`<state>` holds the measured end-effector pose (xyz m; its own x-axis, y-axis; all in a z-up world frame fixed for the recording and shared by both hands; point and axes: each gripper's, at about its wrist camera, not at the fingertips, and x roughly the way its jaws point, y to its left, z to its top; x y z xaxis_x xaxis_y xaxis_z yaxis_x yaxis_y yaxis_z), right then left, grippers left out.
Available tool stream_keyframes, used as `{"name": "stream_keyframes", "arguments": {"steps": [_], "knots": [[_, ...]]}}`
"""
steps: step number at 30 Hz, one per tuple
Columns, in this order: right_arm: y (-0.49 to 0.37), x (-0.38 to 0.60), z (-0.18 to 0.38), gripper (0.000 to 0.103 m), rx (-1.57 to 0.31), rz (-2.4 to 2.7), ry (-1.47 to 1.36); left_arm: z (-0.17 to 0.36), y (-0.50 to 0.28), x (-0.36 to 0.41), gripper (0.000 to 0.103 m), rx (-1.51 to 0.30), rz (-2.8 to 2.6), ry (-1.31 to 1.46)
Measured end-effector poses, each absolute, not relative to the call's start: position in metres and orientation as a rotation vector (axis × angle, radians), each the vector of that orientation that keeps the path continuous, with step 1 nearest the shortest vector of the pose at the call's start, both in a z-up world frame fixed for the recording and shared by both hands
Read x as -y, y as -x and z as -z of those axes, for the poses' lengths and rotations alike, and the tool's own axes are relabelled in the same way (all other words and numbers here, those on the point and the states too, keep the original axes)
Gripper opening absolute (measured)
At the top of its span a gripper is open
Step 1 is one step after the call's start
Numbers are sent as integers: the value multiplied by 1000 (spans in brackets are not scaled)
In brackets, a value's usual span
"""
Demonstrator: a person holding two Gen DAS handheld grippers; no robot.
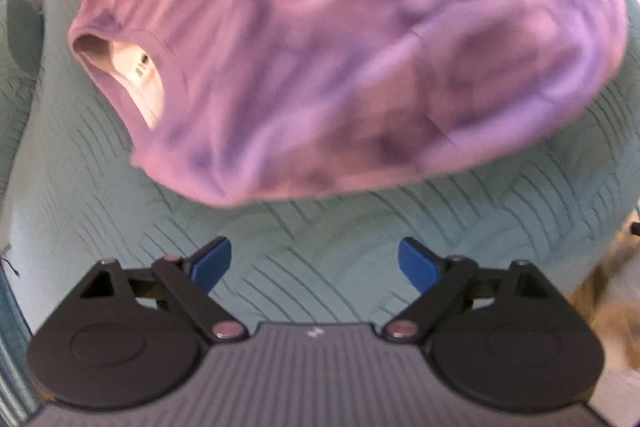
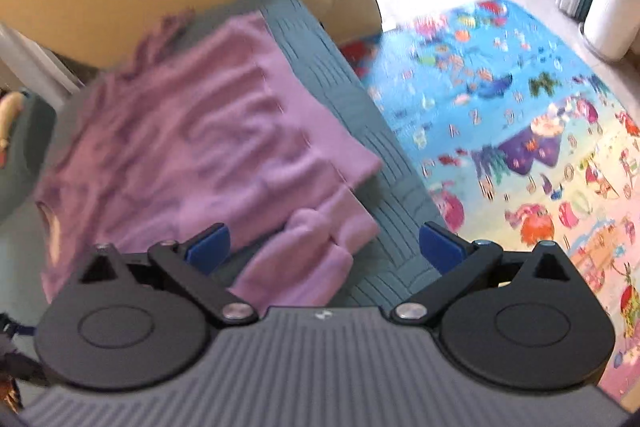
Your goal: Fold clothes
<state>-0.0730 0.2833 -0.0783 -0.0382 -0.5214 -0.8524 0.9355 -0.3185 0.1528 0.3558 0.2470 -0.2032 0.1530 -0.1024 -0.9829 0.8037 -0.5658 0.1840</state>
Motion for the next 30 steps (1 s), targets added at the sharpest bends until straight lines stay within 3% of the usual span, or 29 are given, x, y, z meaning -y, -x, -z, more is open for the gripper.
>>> {"name": "stream_keyframes", "arguments": {"steps": [7, 18, 30], "knots": [[55, -312, 44, 103, -512, 1613, -1047, 215, -341, -211, 93, -693, 1493, -1634], [52, -378, 55, 103, -510, 1655, -1107, 215, -283, -220, 94, -592, 1530, -1689], [73, -429, 29, 103, -439, 1663, -1079, 170, -260, -237, 95, -476, 1510, -1627]]}}
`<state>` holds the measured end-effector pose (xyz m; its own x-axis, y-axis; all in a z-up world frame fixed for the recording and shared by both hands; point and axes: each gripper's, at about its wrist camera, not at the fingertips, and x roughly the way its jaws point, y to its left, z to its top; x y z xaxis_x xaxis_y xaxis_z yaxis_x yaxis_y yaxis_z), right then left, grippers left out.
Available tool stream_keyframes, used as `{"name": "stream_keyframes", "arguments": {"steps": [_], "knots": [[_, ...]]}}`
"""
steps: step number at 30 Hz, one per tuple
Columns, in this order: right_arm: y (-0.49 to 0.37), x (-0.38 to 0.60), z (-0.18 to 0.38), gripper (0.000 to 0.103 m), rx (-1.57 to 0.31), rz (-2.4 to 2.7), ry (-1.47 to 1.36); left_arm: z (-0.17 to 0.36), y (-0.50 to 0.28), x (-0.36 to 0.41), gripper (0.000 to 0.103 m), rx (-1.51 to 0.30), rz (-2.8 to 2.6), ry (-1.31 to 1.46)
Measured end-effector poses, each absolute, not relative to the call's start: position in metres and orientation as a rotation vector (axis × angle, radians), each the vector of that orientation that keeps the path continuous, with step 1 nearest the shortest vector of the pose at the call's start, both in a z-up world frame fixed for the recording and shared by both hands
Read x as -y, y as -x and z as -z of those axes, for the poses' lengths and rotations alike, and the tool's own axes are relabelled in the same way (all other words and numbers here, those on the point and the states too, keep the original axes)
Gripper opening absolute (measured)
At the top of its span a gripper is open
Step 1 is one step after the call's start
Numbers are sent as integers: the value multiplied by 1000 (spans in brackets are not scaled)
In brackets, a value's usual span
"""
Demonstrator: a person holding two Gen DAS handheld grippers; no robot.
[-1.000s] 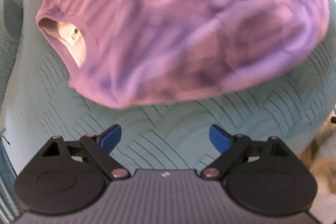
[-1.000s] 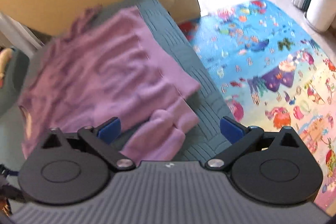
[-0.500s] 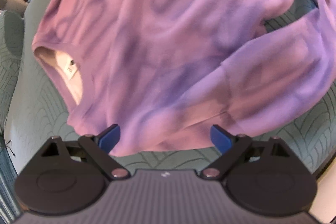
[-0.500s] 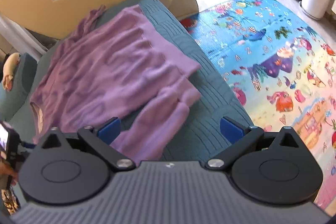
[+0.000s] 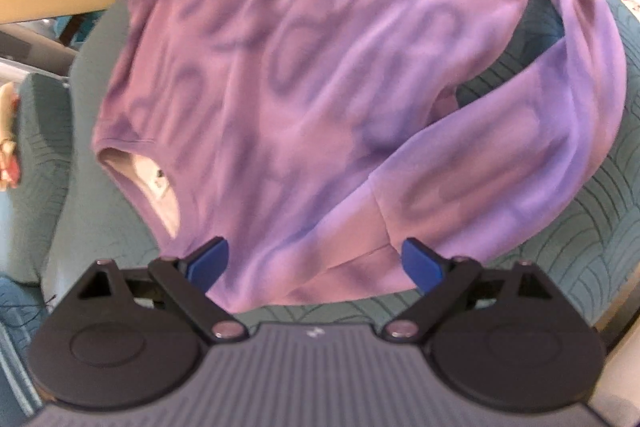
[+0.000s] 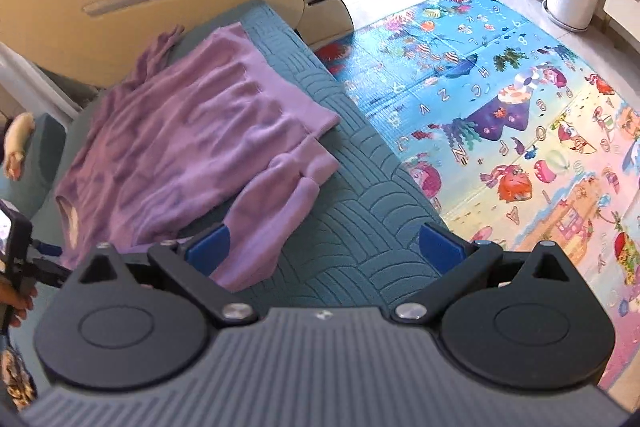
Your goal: Fold clothes
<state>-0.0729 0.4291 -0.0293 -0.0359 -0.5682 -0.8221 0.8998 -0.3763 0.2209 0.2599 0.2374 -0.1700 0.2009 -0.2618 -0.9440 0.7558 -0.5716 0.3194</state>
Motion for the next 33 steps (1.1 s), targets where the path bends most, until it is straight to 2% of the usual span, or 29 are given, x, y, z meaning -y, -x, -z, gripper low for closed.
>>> {"name": "stream_keyframes", "arguments": {"steps": [7, 13, 21, 25, 33], "knots": [[52, -431, -7, 103, -515, 1566, -952, 133, -256, -271, 95, -513, 1469, -1527], [36, -439, -30, 103, -580, 1515, -861, 138, -247, -300, 97, -524, 1467, -1564], [53, -400, -28, 103, -620, 1458, -821, 141, -231, -285, 97, -611, 1425, -1550], [65, -367, -17, 103, -673, 1399, -813, 156, -217, -260, 97, -707, 1384, -1523], [117, -301, 16, 103, -778, 1254, -787, 219, -162, -201, 97, -870, 1245, -1564]]}}
